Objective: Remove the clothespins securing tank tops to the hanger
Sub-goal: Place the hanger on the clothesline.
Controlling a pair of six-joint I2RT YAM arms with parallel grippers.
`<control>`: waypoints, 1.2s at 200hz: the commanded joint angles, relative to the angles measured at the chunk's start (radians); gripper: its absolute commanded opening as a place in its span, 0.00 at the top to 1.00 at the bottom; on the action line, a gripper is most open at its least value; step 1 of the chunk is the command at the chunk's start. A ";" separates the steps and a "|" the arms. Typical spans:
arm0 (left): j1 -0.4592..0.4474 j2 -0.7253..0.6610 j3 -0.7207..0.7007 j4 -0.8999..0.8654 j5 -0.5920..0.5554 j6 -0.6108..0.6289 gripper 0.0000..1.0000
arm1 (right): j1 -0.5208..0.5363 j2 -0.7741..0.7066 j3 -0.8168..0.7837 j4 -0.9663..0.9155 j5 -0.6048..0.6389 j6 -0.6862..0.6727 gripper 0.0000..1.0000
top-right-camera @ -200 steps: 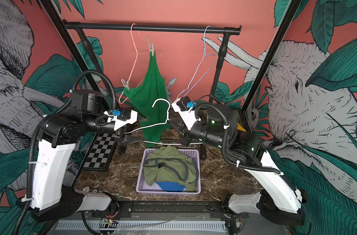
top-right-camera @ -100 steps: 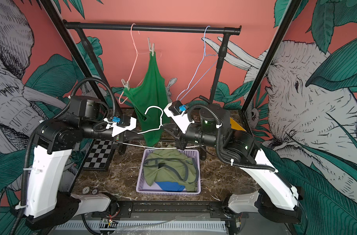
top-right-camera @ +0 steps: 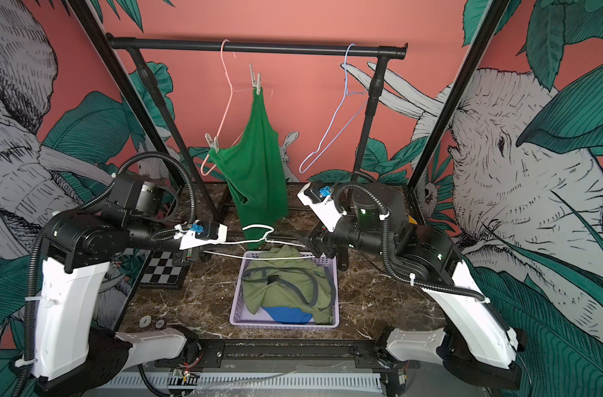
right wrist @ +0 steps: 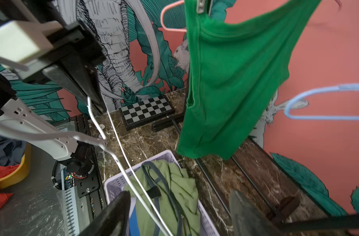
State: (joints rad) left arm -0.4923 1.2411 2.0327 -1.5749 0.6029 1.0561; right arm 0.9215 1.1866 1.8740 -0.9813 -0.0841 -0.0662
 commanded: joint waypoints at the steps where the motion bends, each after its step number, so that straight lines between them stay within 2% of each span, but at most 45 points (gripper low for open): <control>1: -0.002 -0.018 0.039 -0.114 -0.009 0.067 1.00 | -0.019 -0.015 0.000 -0.167 0.057 -0.029 0.20; 33: -0.002 -0.005 0.071 -0.135 0.065 0.057 1.00 | -0.040 -0.080 -0.128 -0.193 0.034 -0.020 0.20; 52: -0.002 0.029 0.118 -0.173 0.091 0.055 1.00 | -0.060 -0.114 -0.171 -0.208 -0.025 -0.018 0.20; 67: -0.003 0.051 0.153 -0.204 0.108 0.060 1.00 | -0.065 -0.129 -0.197 -0.216 -0.023 -0.015 0.20; 148: -0.002 0.040 0.192 -0.224 0.153 0.055 1.00 | -0.078 -0.104 -0.227 -0.224 -0.073 -0.051 0.22; 199: -0.002 0.026 0.173 -0.226 0.160 0.061 1.00 | -0.078 -0.084 -0.229 -0.214 -0.109 -0.049 0.32; 240: -0.002 0.029 0.173 -0.226 0.167 0.067 1.00 | -0.078 -0.076 -0.223 -0.221 -0.123 -0.048 0.49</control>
State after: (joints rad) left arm -0.4923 1.2785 2.2059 -1.6150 0.7269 1.0966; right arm 0.8478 1.1107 1.6463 -1.1954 -0.1814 -0.1078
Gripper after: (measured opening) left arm 0.053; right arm 0.535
